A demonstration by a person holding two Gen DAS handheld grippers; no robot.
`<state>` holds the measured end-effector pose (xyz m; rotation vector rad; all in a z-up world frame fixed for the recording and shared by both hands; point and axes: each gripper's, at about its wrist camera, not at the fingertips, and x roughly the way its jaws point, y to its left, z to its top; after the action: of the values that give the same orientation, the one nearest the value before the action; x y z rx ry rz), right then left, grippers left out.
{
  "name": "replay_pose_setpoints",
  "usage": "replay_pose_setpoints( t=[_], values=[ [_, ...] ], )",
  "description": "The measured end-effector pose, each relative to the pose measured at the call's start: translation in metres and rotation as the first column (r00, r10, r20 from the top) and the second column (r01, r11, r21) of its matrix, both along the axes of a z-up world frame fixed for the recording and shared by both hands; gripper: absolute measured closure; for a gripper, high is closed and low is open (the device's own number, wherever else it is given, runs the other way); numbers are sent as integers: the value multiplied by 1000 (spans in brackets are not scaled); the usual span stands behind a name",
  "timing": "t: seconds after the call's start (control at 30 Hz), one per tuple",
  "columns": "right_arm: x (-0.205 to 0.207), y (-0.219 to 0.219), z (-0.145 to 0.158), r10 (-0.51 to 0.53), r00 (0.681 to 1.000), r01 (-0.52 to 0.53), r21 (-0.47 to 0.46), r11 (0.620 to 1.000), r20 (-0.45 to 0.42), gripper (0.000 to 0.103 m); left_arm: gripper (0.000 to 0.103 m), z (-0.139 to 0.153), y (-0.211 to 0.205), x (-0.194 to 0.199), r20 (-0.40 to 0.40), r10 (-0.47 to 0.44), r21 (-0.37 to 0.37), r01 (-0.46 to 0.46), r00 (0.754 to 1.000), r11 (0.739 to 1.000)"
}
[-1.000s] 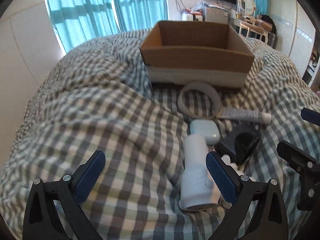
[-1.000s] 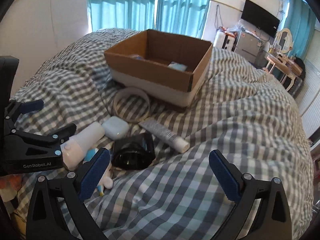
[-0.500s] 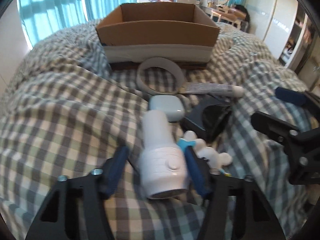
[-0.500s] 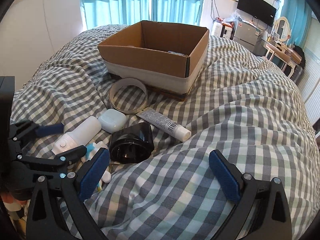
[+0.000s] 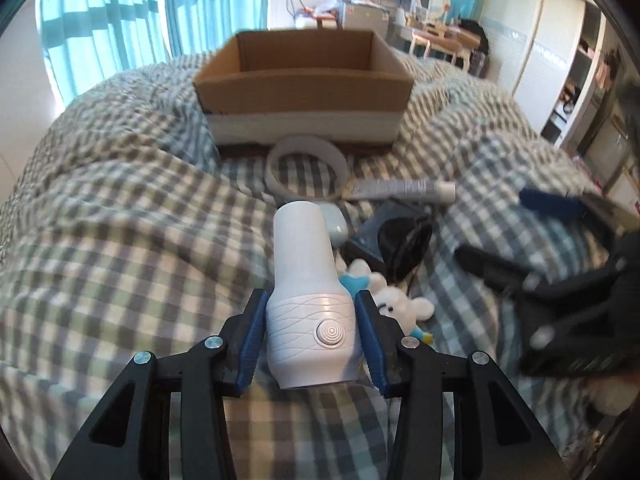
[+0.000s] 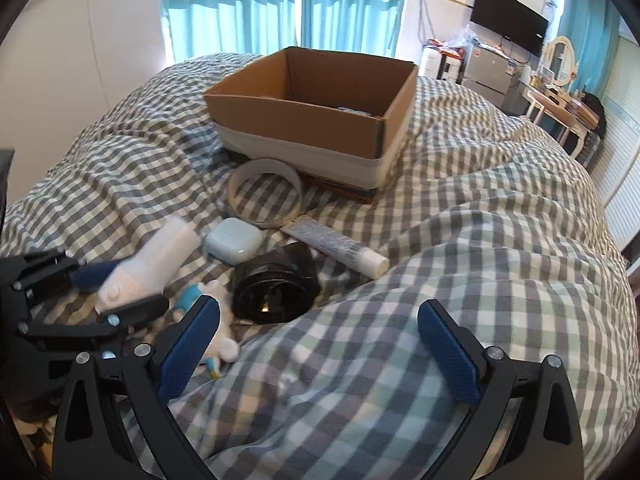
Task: Organize objects
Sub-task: 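Move both tools back to the items and grasp the white cylinder with left tool, then grasp the white plush toy with the right tool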
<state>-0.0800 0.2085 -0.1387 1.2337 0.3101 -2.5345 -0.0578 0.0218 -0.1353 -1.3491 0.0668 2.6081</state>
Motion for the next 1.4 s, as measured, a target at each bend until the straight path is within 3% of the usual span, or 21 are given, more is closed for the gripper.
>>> replay_pose_setpoints(
  t=[0.2, 0.5, 0.6, 0.7, 0.8, 0.93, 0.97, 1.4],
  values=[
    [3, -28, -14, 57, 997, -59, 32, 998, 60, 3, 58, 22, -24, -3, -58, 65, -4, -66, 996, 998],
    [3, -68, -49, 118, 980, -133, 86, 987, 158, 4, 58, 18, -42, -3, -73, 100, -31, -103, 992, 994],
    [-1, -71, -57, 111, 977, -130, 93, 987, 181, 10, 58, 14, -43, -6, -62, 103, -21, -105, 993, 994],
    [1, -73, -61, 100, 979, -123, 121, 985, 179, 24, 58, 13, -44, -5, -56, 106, -12, -106, 993, 994],
    [4, -72, -59, 124, 975, -143, 89, 986, 186, 45, 58, 14, -44, -3, -61, 106, -13, -107, 993, 994],
    [13, -69, -50, 123, 981, -138, 93, 986, 150, 51, 58, 15, -41, 0, -67, 98, -24, -99, 993, 995],
    [15, -67, -46, 127, 982, -138, 76, 987, 144, 57, 58, 15, -39, 1, -68, 95, -25, -97, 993, 995],
    [39, -46, 6, 107, 994, -107, 8, 994, 6, 58, 58, 40, -32, 18, -127, 103, -21, -106, 987, 994]
  ],
)
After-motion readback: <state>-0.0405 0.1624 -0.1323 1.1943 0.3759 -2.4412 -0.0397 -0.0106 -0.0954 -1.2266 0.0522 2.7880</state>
